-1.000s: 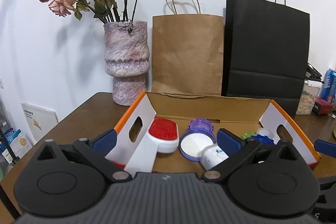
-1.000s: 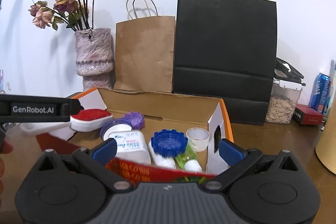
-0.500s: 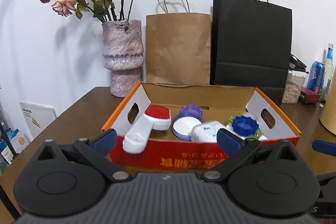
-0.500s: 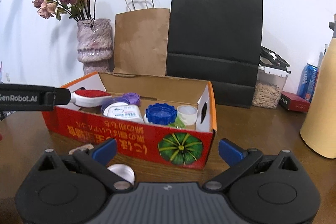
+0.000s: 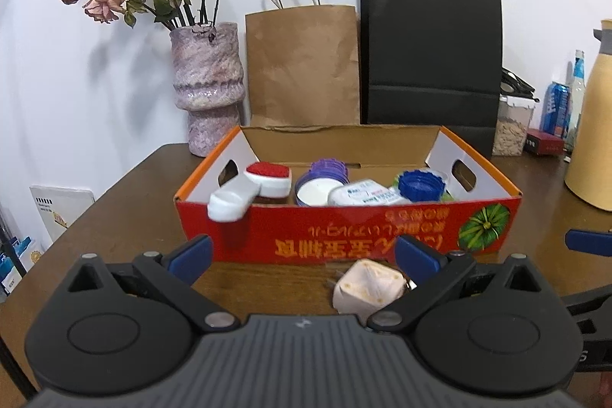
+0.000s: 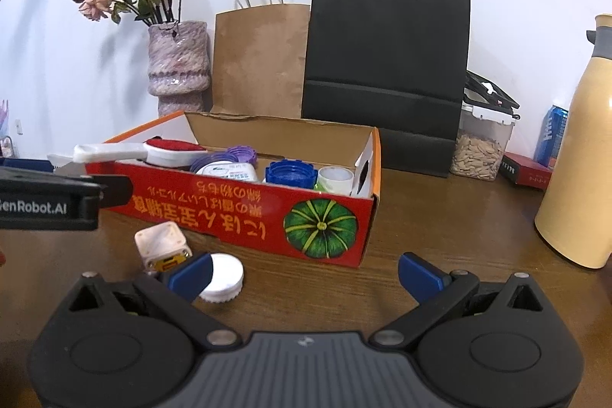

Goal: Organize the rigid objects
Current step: 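Withdraw both open tools from the box toward the cream block and white cap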

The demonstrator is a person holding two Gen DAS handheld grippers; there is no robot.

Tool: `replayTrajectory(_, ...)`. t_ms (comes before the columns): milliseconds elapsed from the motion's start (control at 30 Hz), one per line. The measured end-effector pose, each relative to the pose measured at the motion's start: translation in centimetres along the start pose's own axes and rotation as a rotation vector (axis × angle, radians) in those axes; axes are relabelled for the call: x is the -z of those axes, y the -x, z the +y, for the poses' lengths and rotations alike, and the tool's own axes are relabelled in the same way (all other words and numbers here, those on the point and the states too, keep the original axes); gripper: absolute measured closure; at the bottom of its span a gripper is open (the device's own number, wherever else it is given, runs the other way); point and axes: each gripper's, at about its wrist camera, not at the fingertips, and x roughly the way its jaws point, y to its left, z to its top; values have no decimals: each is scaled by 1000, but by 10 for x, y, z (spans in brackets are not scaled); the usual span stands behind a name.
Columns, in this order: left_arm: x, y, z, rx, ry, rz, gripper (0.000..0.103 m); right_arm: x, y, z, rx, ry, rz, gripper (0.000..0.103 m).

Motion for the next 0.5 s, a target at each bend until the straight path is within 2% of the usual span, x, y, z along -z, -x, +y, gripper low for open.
replayTrajectory(500,26,8,-17,6,-44,51,0,20,22,-11,-10,9,44,0)
